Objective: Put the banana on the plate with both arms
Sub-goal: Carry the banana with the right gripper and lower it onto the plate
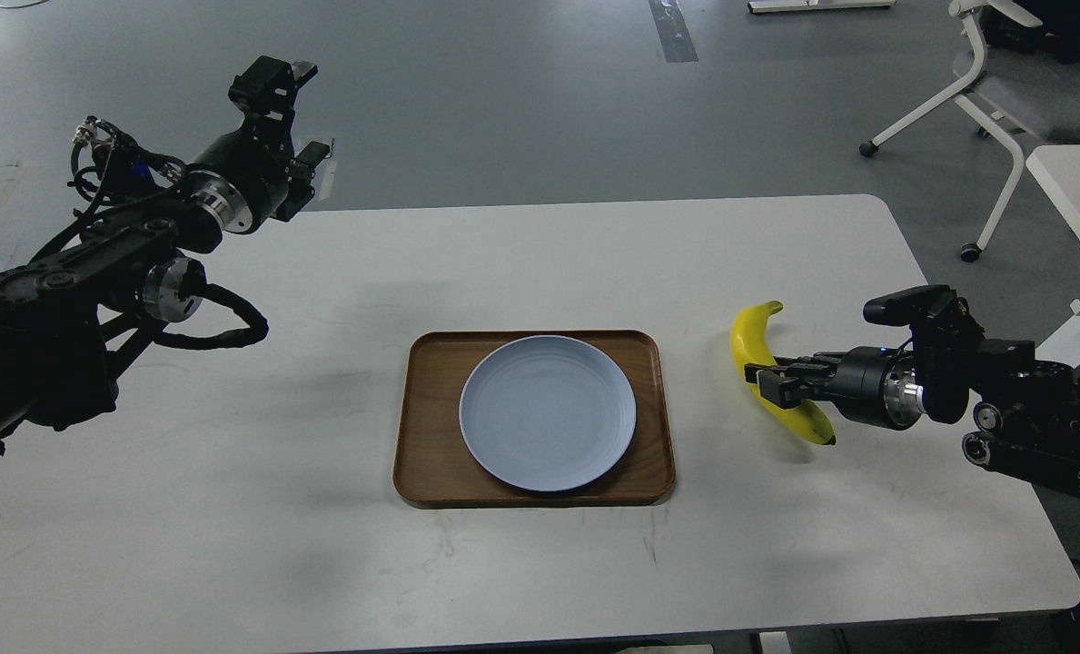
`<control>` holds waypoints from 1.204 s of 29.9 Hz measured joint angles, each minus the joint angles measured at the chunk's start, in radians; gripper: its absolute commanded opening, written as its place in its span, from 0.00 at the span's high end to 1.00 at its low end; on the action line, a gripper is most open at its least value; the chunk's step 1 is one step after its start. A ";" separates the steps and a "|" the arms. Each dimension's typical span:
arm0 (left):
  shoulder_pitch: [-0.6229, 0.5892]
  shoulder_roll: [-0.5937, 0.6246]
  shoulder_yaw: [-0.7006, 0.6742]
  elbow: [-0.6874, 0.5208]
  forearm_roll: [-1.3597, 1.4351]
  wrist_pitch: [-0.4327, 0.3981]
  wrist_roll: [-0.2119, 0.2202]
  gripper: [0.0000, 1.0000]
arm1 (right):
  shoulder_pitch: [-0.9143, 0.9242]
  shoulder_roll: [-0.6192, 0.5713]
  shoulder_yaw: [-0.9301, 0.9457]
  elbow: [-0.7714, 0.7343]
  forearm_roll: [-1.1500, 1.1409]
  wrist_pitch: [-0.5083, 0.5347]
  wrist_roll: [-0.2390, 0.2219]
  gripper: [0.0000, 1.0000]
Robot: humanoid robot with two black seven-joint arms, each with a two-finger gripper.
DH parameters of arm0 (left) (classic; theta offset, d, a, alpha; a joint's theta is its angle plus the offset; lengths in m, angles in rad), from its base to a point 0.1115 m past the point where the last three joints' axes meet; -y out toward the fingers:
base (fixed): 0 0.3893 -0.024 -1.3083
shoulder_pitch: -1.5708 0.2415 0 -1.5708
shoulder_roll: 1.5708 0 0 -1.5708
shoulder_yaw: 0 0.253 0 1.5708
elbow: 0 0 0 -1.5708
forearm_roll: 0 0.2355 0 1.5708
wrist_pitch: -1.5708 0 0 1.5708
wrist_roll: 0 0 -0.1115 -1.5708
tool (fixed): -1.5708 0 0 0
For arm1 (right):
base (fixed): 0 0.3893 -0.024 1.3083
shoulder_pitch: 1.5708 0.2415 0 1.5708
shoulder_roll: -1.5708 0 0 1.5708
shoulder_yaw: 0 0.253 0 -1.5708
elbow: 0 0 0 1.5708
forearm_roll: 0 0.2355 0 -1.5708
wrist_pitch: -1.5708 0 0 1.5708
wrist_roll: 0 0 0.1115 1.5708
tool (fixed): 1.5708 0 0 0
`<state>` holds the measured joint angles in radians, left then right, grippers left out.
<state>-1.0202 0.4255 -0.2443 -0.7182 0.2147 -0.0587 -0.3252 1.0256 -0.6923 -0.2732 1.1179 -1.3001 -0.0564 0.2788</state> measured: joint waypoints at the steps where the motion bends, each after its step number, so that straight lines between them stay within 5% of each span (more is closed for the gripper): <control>1: 0.000 0.000 0.001 0.000 0.000 0.000 0.000 0.02 | 0.014 0.004 0.000 0.001 0.000 -0.012 0.022 1.00; 5: 0.000 -0.003 0.002 0.001 0.000 0.001 0.000 0.02 | 0.088 0.048 0.001 0.025 0.002 -0.049 0.166 1.00; 7: 0.000 -0.005 0.002 0.000 0.000 0.001 0.000 0.02 | 0.119 0.088 0.000 0.035 0.003 -0.061 0.198 1.00; 22: 0.004 0.011 0.001 0.000 0.000 0.002 0.001 0.02 | 0.167 0.454 -0.144 -0.156 0.003 -0.065 0.210 0.98; 25: 0.007 0.023 0.001 0.000 -0.001 0.002 0.001 0.02 | 0.164 0.495 -0.147 -0.186 0.007 -0.061 0.210 0.73; 26: 0.007 0.025 0.000 0.000 -0.001 0.002 0.000 0.02 | 0.164 0.506 -0.149 -0.189 0.011 -0.060 0.210 0.38; 28: 0.008 0.029 0.000 0.000 -0.001 0.001 0.000 0.02 | 0.164 0.517 -0.158 -0.191 0.022 -0.059 0.210 0.01; 36: 0.016 0.030 0.003 0.000 0.001 0.000 0.002 0.02 | 0.164 0.505 -0.197 -0.175 0.063 -0.059 0.210 0.00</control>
<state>-1.0044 0.4553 -0.2417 -0.7178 0.2161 -0.0583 -0.3236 1.1897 -0.1875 -0.4706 0.9427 -1.2369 -0.1150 0.4887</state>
